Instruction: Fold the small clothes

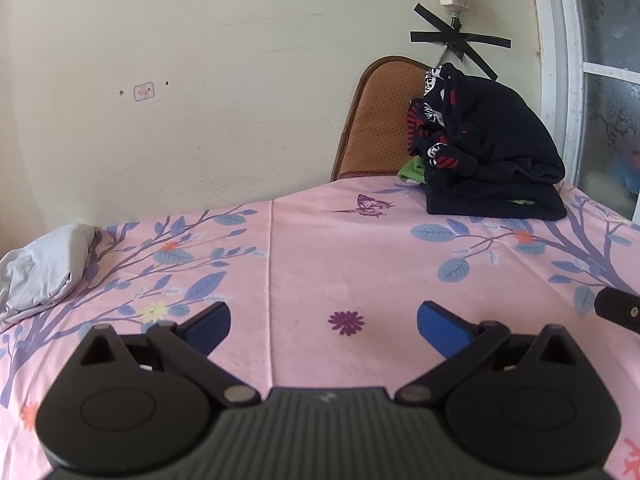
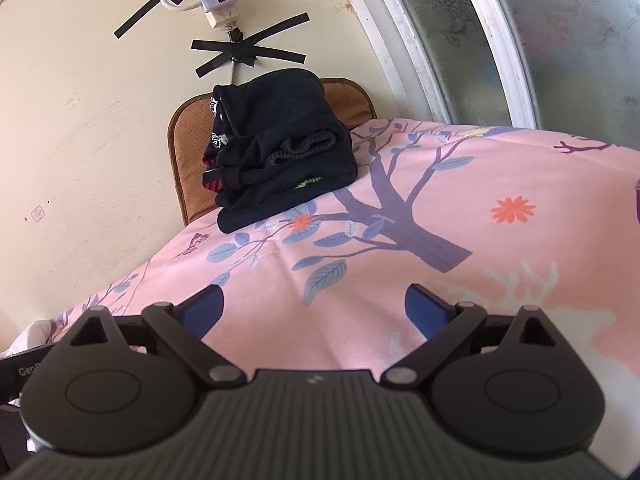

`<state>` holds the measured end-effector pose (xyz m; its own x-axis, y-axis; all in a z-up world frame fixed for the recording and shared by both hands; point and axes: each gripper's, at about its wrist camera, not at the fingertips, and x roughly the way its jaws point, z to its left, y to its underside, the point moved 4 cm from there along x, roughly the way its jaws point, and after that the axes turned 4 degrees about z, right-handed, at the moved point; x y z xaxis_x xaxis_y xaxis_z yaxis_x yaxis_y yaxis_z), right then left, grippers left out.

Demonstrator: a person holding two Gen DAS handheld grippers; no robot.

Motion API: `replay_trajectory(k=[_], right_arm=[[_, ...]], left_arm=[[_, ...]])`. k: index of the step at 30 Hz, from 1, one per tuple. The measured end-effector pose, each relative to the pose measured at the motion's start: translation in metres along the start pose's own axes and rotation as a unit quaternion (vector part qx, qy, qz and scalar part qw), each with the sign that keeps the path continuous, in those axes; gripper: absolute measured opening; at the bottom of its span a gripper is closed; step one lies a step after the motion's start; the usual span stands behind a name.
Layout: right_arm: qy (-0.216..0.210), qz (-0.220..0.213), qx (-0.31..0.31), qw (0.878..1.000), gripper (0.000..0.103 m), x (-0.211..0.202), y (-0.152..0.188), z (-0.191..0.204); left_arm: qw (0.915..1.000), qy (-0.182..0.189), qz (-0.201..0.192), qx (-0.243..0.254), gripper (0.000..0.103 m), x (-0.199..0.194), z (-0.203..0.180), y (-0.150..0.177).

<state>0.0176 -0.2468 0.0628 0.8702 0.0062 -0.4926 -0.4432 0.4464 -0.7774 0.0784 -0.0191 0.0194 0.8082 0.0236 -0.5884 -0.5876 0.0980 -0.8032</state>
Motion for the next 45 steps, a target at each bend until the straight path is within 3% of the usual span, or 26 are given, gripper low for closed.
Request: replay_trajectory(k=[10, 29, 32, 36, 42, 45], right_arm=[[0.0, -0.001, 0.001, 1.0, 0.099, -0.001, 0.0, 0.0], [0.0, -0.002, 0.001, 1.0, 0.099, -0.001, -0.001, -0.001], [0.009, 0.003, -0.002, 1.0, 0.099, -0.005, 0.0, 0.0], [0.018, 0.014, -0.003, 1.0, 0.099, -0.017, 0.001, 0.006], [0.01, 0.008, -0.055, 0.998, 0.1, -0.057, -0.032, 0.026], [-0.004, 0.042, -0.083, 0.996, 0.103, -0.071, -0.055, 0.031]], left_arm=[[0.9984, -0.039, -0.03, 0.028, 0.103, -0.01, -0.006, 0.001], [0.9985, -0.04, -0.014, 0.035, 0.103, -0.011, -0.005, 0.003], [0.9992, -0.026, -0.006, 0.029, 0.103, -0.013, -0.004, 0.002], [0.9996, 0.019, 0.008, 0.018, 0.103, -0.02, -0.004, -0.001], [0.9933, 0.095, 0.059, 0.027, 0.103, -0.038, -0.012, -0.022], [0.995, 0.085, 0.034, 0.04, 0.103, -0.06, -0.007, -0.047]])
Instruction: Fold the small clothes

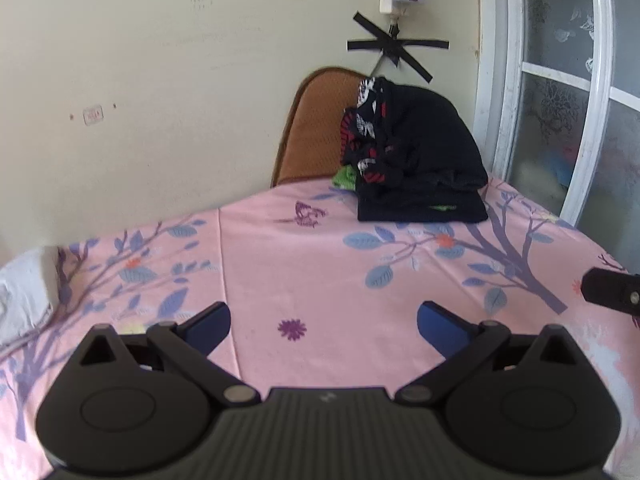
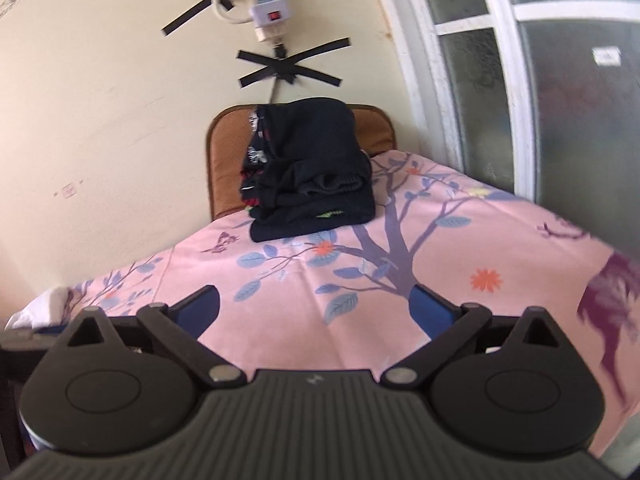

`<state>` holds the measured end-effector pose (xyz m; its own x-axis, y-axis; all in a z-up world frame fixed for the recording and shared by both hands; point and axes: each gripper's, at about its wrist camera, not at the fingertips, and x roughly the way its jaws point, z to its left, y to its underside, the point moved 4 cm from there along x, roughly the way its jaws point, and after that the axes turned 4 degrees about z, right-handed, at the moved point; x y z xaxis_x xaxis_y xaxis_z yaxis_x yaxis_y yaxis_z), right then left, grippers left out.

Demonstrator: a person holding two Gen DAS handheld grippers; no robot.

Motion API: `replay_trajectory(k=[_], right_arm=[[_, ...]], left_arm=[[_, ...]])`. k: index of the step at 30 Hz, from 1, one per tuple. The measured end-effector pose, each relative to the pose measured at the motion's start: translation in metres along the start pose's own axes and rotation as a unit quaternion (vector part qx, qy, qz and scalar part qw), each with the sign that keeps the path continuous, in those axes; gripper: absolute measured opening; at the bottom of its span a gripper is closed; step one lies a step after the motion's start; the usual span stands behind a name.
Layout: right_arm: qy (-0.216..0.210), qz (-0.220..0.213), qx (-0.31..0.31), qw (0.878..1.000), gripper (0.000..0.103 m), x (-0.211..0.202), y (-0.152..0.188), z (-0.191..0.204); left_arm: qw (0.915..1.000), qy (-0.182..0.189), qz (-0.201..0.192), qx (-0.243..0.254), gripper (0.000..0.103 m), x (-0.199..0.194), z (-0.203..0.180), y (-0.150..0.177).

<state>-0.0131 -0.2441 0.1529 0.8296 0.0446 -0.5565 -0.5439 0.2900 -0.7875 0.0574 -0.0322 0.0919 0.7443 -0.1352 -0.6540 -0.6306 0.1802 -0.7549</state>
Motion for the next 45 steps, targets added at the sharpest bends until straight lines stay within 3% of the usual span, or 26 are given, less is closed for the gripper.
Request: replay_trajectory(k=[3, 9, 20, 45], right_arm=[[-0.004, 0.029, -0.024, 0.999, 0.103, -0.014, -0.019, 0.004], [-0.015, 0.047, -0.043, 0.998, 0.103, -0.031, -0.046, 0.019], [-0.039, 0.042, -0.09, 0.994, 0.103, -0.035, -0.054, 0.042], [-0.01, -0.001, -0.058, 0.998, 0.103, -0.075, -0.065, -0.021]], left_arm=[[0.9995, -0.014, -0.027, 0.01, 0.103, -0.021, 0.004, -0.021], [0.9978, -0.028, -0.058, 0.017, 0.103, -0.046, 0.002, -0.05], [0.9953, -0.042, -0.083, 0.027, 0.103, -0.068, -0.022, -0.061], [0.9878, -0.017, -0.12, 0.098, 0.103, -0.089, -0.113, -0.07]])
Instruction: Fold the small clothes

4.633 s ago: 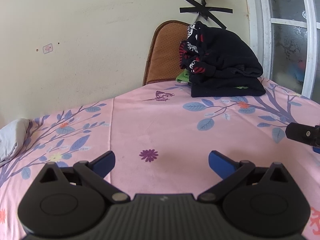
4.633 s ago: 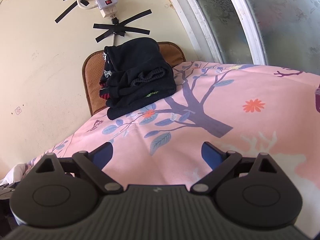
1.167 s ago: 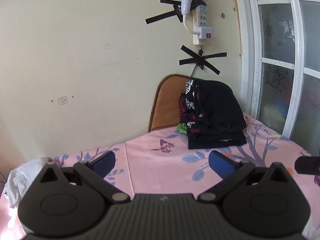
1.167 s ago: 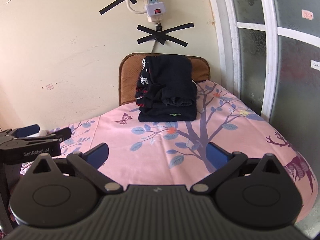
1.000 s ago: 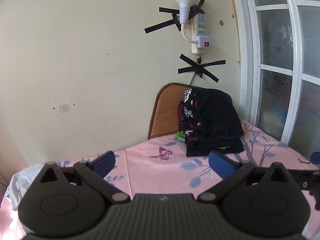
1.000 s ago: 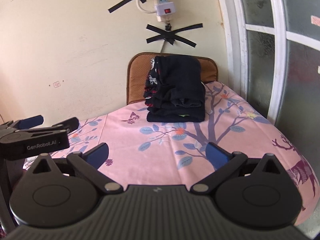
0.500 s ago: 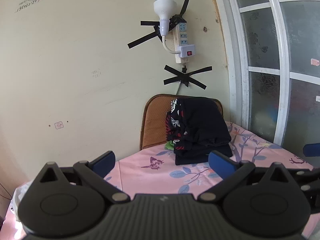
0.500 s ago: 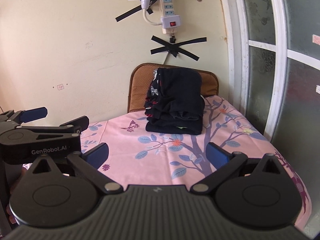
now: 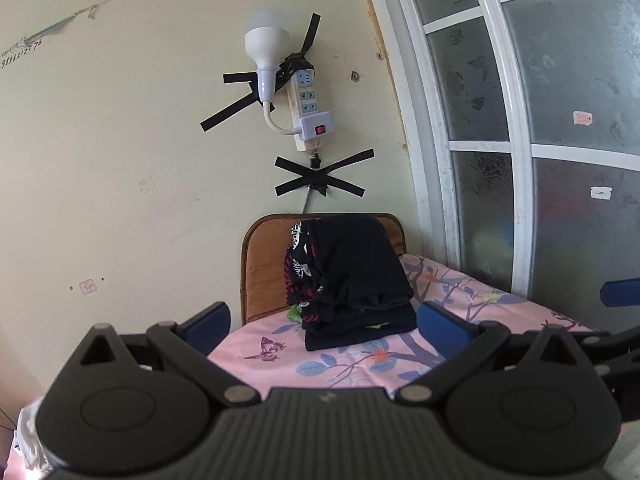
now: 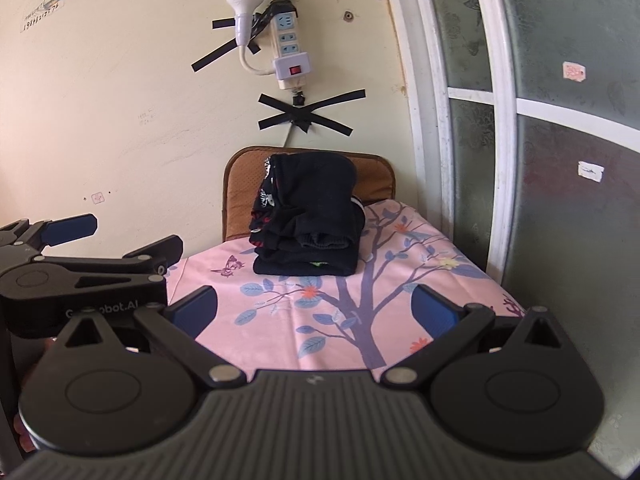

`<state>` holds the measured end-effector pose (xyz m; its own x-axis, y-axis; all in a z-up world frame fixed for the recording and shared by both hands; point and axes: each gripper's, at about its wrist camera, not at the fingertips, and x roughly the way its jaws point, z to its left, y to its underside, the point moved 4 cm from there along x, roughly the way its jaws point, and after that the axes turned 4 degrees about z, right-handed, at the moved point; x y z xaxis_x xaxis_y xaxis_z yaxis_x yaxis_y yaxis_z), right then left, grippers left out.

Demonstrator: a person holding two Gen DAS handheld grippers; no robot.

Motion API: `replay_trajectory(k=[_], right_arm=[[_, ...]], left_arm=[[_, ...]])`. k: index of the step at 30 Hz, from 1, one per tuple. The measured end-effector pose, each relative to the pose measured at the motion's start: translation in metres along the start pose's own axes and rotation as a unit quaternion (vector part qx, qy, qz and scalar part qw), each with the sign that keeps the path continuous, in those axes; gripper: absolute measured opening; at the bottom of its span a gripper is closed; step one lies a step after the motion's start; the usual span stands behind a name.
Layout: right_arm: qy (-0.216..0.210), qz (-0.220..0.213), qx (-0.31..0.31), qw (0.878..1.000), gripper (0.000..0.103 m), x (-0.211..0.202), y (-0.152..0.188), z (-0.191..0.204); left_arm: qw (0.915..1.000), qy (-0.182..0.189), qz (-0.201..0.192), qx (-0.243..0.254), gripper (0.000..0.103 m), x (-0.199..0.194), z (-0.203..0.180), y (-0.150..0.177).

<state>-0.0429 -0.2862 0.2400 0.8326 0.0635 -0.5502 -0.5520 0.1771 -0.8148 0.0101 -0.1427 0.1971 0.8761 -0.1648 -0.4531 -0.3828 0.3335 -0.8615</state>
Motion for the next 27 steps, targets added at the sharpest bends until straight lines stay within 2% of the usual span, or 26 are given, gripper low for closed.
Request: replay_trajectory(k=[14, 25, 27], right_arm=[[-0.02, 0.009, 0.006, 1.0, 0.103, 0.006, 0.007, -0.003], [-0.048, 0.029, -0.012, 0.998, 0.103, 0.027, 0.007, 0.022], [-0.052, 0.035, -0.016, 0.998, 0.103, 0.031, 0.008, 0.027]], left_arm=[[0.9998, -0.016, 0.008, 0.002, 0.103, 0.003, 0.004, 0.006], [0.999, -0.042, 0.011, -0.013, 0.103, 0.007, 0.038, 0.019], [0.999, -0.037, 0.017, -0.019, 0.103, 0.009, 0.046, 0.021]])
